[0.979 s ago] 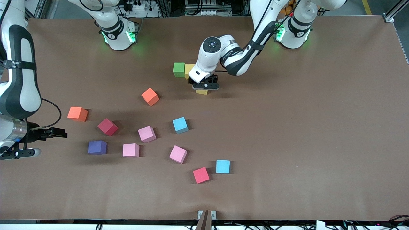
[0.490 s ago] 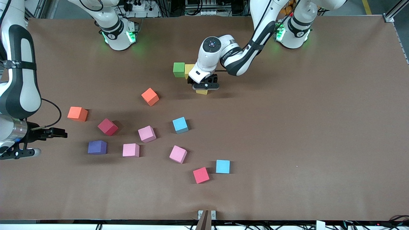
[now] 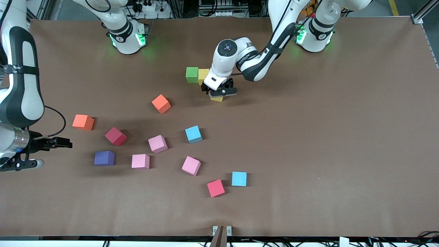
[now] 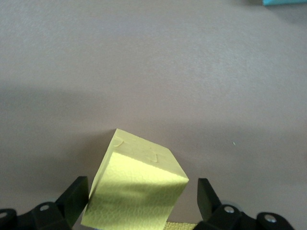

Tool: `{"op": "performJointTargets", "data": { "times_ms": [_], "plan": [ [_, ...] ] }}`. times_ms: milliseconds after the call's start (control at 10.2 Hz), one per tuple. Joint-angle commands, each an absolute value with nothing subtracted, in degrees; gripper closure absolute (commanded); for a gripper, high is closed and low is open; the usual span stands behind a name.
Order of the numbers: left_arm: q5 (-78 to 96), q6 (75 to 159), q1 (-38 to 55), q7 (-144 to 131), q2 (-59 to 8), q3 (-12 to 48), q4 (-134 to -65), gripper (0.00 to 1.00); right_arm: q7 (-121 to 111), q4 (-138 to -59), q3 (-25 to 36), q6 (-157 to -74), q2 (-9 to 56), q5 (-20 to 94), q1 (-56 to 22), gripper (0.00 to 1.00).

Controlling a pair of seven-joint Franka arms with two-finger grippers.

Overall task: Form number 2 with 11 blocks
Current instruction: 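Lower the yellow cube onto the table against the row, then open the left gripper and raise it off the yellow cube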

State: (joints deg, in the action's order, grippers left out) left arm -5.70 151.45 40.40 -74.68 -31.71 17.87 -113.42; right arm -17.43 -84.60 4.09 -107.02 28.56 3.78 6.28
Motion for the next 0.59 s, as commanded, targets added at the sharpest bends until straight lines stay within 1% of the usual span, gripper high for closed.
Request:
{"op": "performJointTargets", "data": {
  "times_ms": [0, 490],
  "plan": [
    [-7.6, 152.1, 40.3, -80.7, -31.4, 18.1, -113.9, 0.00, -18.4, -84.3, 3.5, -107.0, 28.7, 4.8, 6.9, 0.00],
    [-7.7, 152.1, 40.3, -86.3, -31.7, 18.2, -113.6, 0.00, -18.4, -84.2, 3.5, -107.0, 28.7, 4.8, 6.9, 0.00]
  ]
}}
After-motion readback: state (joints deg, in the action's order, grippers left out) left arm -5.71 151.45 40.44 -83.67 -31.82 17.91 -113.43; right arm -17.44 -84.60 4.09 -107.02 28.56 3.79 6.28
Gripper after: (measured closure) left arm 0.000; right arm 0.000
